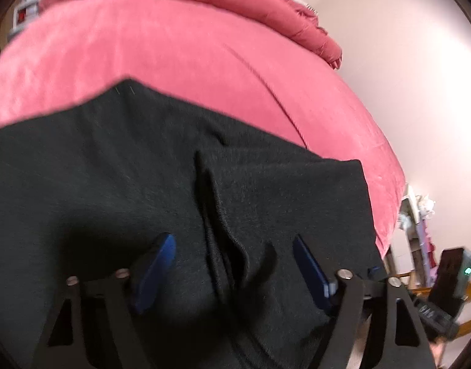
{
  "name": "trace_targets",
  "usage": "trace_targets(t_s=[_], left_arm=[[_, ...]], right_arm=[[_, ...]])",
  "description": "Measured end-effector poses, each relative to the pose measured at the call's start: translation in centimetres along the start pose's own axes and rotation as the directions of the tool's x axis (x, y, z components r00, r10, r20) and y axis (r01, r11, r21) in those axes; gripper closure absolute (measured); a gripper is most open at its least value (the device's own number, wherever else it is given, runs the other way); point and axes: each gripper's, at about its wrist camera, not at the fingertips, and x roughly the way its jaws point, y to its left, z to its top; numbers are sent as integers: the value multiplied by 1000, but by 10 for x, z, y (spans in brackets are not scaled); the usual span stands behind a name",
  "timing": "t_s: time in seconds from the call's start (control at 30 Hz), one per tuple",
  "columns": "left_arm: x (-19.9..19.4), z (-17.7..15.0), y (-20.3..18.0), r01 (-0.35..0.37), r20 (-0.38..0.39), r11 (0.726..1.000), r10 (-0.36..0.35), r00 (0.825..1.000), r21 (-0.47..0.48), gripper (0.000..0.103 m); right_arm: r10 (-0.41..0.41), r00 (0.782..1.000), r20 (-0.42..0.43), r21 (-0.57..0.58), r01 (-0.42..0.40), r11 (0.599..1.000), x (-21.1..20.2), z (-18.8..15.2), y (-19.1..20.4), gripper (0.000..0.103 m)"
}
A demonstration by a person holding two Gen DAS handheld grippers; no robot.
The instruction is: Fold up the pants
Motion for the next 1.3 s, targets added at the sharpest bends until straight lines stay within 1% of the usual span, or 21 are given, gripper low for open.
trace_targets(t_s=[0.03,0.1,0.17,0.2,0.27,0.37,0.47,0.57,0.63,0.73,0.77,0.8,0.83,0.87,0.9,0.93,1.0,1.07,1.2,1.23,1.3], left_arm=[[4,0,0,5,-5,1000,-5,1000,-5,38],[10,-1,-6,14,5,999,-14,1000,31,57],[16,-4,-14,-44,18,993,42,999,106,63],[20,-5,-18,-51,14,989,50,999,137,72],[25,-6,-22,-46,5,984,46,999,171,82],[20,1,-28,-51,28,980,46,999,193,85],[-2,15,-45,-38,88,973,18,996,227,86],[-24,34,-64,-35,148,962,-5,989,271,86],[-21,45,-58,-54,138,966,20,990,253,86],[26,45,-36,-156,7,955,159,987,254,80],[37,41,-23,-191,-25,956,201,979,221,67],[36,38,-15,-171,-17,969,177,984,177,64],[30,34,-7,-125,4,985,126,992,120,61],[24,30,1,-83,17,995,82,996,63,47],[19,24,7,-42,21,999,42,999,19,39],[13,19,11,-20,35,1000,20,999,2,39],[0,4,13,-39,68,999,37,997,35,39],[-2,-11,8,-110,65,987,103,993,118,38],[-1,-36,-2,-248,104,930,228,968,270,36],[-5,-40,0,-252,109,929,230,967,271,36],[-11,-43,0,-255,101,934,237,966,250,37]], right_arm=[[-21,1000,-2,8,21,1000,11,-1,5,66],[-71,997,5,3,71,997,18,-8,8,66],[-115,993,24,-16,115,993,25,-11,20,64],[-134,991,31,-26,134,991,27,-11,24,62],[-133,990,39,-45,134,990,28,-10,32,62],[-117,993,33,-62,119,991,31,-8,38,62],[-95,995,40,-50,97,994,29,-4,35,62],[-51,997,53,-32,53,998,16,-8,31,62],[-25,998,51,-31,27,999,12,-11,30,62],[-25,999,23,-46,26,999,20,-14,30,62],[-36,999,17,-50,37,998,24,-15,30,62],[-39,999,8,-52,39,998,27,-15,30,62],[-40,999,7,-52,40,998,27,-15,30,62],[-35,999,8,-50,35,998,26,-15,29,62],[-29,1000,8,-49,29,998,24,-14,29,62],[-25,1000,2,-48,25,999,24,-14,28,62],[-24,1000,-10,-60,23,998,19,-15,30,62],[-27,999,-33,-121,23,992,18,-20,43,62],[-48,994,-100,-298,16,954,30,-40,86,59],[-74,992,-99,-352,34,935,31,-45,97,55],[-85,993,-87,-404,43,914,27,-48,107,55]])
